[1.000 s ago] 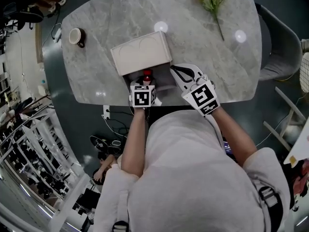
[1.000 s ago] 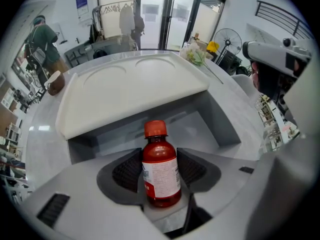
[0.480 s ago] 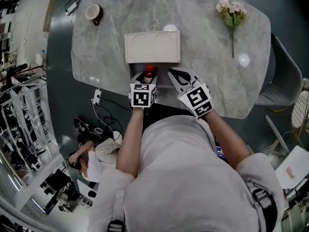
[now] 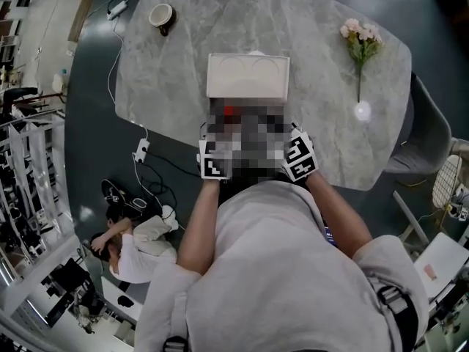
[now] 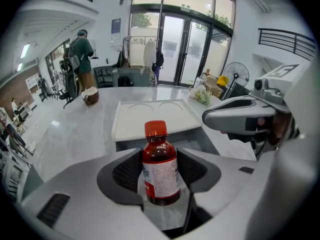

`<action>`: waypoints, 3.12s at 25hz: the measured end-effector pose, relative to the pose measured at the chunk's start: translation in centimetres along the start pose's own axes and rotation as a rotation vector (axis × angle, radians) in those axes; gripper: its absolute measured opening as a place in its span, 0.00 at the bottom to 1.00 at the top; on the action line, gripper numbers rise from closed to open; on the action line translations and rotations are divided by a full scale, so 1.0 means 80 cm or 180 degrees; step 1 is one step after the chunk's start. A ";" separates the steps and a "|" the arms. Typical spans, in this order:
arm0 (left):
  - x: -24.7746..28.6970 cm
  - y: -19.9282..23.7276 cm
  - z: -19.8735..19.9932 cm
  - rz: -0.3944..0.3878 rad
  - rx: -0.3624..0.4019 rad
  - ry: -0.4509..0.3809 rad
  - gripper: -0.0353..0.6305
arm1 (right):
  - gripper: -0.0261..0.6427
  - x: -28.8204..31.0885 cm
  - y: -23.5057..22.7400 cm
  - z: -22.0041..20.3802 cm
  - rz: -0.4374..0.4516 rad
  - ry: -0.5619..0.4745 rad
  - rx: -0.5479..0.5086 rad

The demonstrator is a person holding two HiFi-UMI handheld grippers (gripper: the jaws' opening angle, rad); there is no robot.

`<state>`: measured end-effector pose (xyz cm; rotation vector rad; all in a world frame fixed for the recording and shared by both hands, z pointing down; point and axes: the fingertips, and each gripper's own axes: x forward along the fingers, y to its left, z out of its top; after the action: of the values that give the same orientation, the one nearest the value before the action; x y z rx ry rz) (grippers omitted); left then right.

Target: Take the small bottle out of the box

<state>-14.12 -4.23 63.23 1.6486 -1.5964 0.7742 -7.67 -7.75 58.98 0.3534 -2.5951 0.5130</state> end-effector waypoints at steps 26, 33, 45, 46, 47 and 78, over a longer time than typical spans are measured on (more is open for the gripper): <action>-0.136 0.019 0.107 -0.0273 0.0037 -0.1259 0.39 | 0.08 -0.019 0.056 0.103 -0.0485 -0.0478 -0.0076; -0.159 0.007 0.136 -0.0370 0.0110 -0.1522 0.39 | 0.08 -0.052 0.052 0.137 -0.0701 -0.0750 -0.0132; -0.198 -0.012 0.184 -0.0459 0.0336 -0.1931 0.39 | 0.08 -0.105 0.030 0.179 -0.1088 -0.1098 -0.0190; -0.202 -0.012 0.188 -0.0462 0.0339 -0.1962 0.39 | 0.08 -0.108 0.030 0.183 -0.1104 -0.1124 -0.0201; -0.206 -0.012 0.191 -0.0463 0.0343 -0.1994 0.39 | 0.08 -0.110 0.030 0.188 -0.1118 -0.1151 -0.0216; -0.311 -0.009 0.279 -0.0435 0.0443 -0.2896 0.39 | 0.08 -0.198 0.037 0.298 -0.1506 -0.1931 -0.0715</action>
<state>-16.11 -8.18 30.07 2.3713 -1.9958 0.0189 -4.47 -12.47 30.74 1.1537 -2.9349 -0.0731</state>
